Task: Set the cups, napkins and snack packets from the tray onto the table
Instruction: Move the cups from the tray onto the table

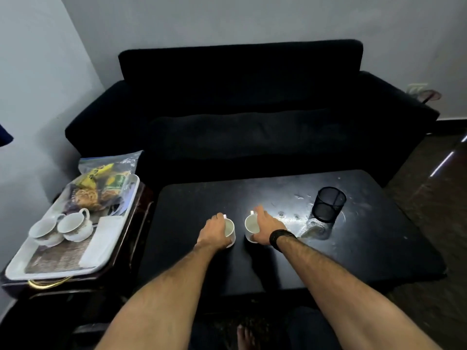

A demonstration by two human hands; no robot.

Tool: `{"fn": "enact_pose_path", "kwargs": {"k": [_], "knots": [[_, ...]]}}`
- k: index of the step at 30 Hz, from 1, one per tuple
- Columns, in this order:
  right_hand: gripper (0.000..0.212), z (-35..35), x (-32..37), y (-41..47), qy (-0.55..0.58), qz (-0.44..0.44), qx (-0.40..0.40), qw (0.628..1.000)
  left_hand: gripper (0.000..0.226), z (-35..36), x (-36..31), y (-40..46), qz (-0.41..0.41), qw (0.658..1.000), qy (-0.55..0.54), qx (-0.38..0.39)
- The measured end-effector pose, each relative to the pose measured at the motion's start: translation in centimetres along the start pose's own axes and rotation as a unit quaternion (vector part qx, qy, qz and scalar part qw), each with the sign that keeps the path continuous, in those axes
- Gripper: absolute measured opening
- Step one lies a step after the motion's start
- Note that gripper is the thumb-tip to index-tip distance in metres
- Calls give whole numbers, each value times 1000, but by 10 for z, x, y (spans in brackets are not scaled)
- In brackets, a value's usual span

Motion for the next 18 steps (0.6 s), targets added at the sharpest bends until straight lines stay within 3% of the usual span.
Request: {"fn": "enact_pose_path", "kwargs": {"k": [6, 18], "knots": [[72, 1, -13, 19, 12, 15, 0, 1000, 50, 5, -9, 18, -21, 999, -33, -32], [75, -8, -23, 25, -1, 28, -26, 999, 59, 6, -12, 21, -46, 997, -48, -50]]}}
Point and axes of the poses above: each hand's wrist, its own y-axis towards the middle knuckle, its own z-axis out of the palm, x = y × z, the point moved 7 cm from there along y, towards the middle knuckle, and after that the axes turned 1 degree about x, right-handed, at the moved point
